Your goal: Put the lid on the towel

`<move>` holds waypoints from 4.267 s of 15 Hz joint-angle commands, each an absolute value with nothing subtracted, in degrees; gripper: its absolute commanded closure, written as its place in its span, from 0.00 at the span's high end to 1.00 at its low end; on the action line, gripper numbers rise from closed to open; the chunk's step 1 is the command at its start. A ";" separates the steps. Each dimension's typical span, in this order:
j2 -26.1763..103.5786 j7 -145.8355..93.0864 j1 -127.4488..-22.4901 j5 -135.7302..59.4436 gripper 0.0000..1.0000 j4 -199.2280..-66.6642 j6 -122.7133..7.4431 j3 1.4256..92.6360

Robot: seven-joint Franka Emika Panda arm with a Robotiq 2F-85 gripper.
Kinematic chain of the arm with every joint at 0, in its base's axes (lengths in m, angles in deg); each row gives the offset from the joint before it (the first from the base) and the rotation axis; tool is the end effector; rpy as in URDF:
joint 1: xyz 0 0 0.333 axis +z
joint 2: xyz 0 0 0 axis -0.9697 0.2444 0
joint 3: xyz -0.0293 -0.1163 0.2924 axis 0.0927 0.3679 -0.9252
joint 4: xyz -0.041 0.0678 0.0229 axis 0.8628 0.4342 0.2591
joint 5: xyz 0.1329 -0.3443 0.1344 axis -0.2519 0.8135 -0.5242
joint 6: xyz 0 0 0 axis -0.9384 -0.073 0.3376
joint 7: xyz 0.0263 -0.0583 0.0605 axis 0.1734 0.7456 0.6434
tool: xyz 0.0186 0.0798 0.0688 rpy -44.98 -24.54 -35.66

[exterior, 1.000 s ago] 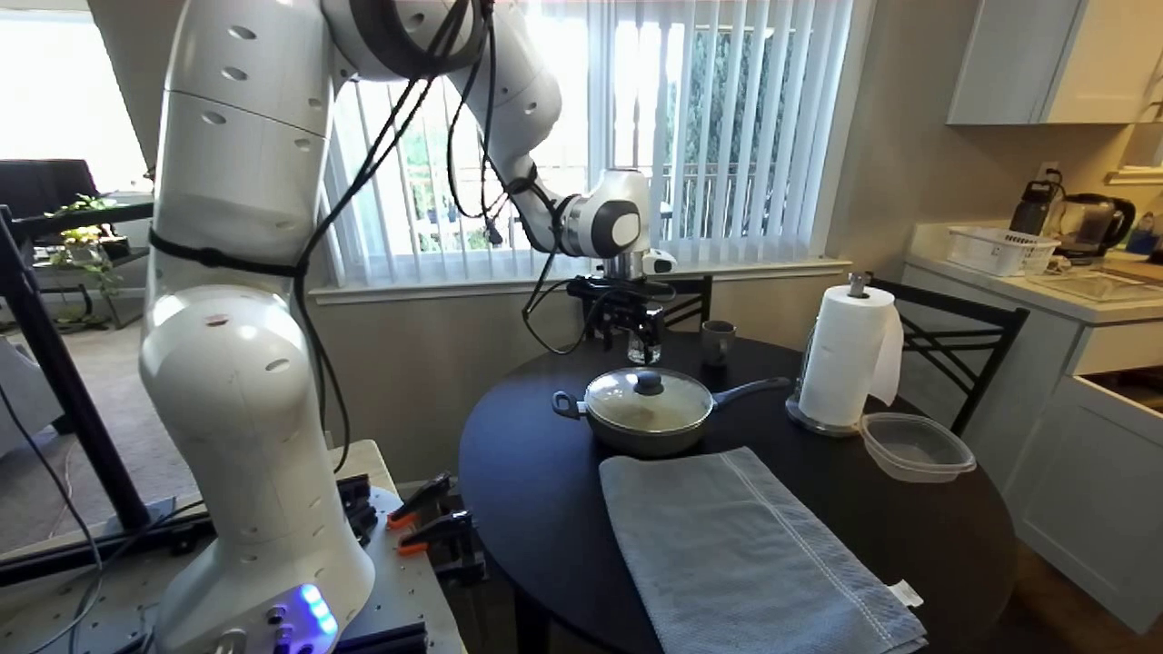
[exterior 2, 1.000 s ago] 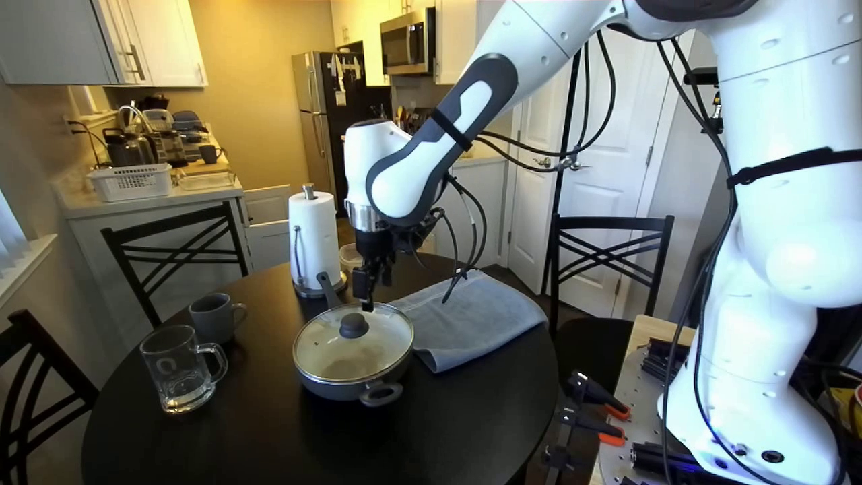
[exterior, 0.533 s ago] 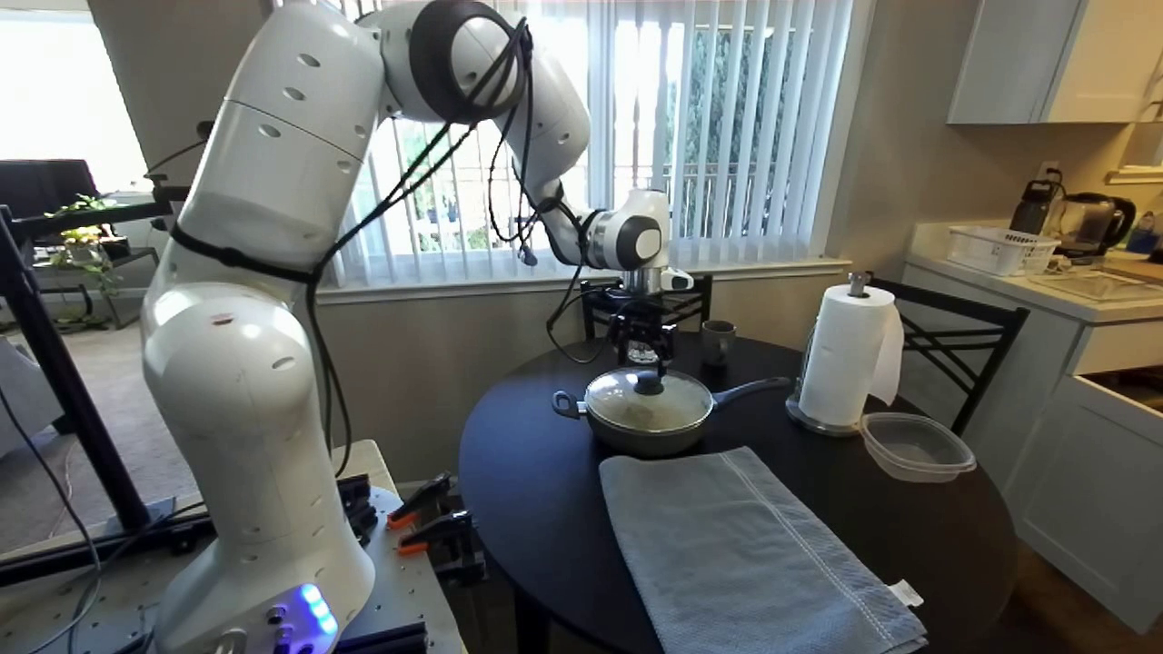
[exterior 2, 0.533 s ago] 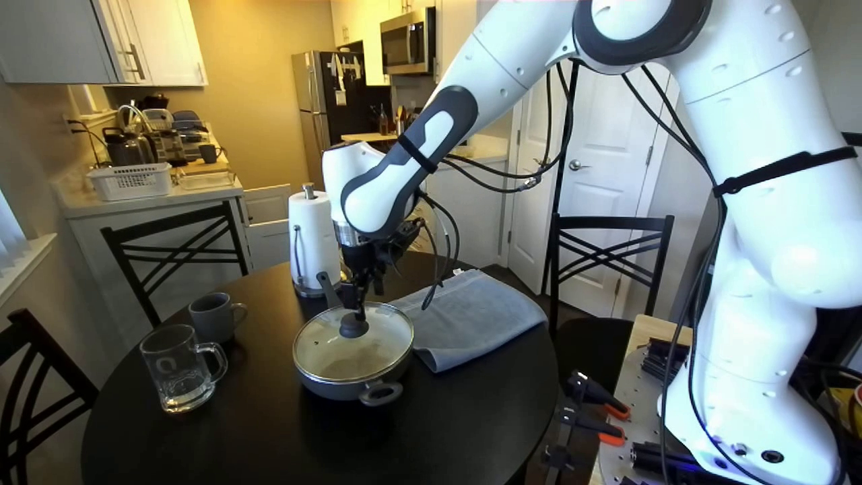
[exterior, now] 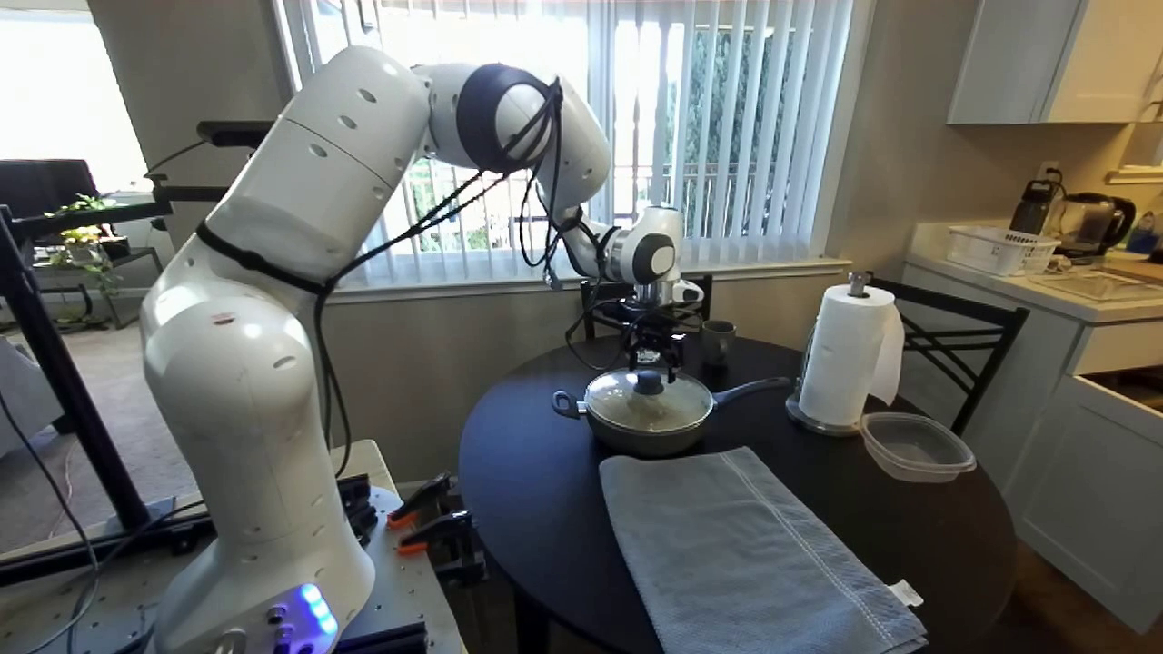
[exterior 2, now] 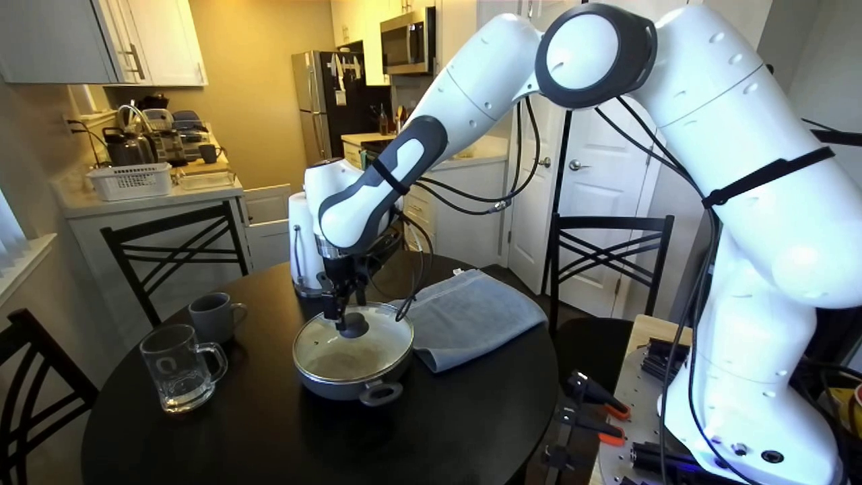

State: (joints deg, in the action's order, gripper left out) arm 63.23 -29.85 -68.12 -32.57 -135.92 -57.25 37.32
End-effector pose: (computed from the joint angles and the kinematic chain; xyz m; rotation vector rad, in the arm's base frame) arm 0.6618 0.1491 0.1882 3.0649 0.4598 -0.0425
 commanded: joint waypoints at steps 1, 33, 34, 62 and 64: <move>65.29 -31.30 -67.60 -34.03 1.00 -132.25 -54.53 37.48; 61.09 -29.37 -69.20 -41.70 0.32 -136.91 -52.87 37.37; 60.15 -29.31 -69.05 -41.64 0.32 -137.54 -52.85 37.28; 36.95 -27.86 -82.24 -46.03 0.32 -168.47 -67.52 48.78; 40.72 -32.06 -85.04 -52.47 0.32 -166.81 -69.60 47.35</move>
State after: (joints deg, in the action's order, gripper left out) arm 37.05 -26.54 -81.97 -45.26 -168.80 -66.37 49.01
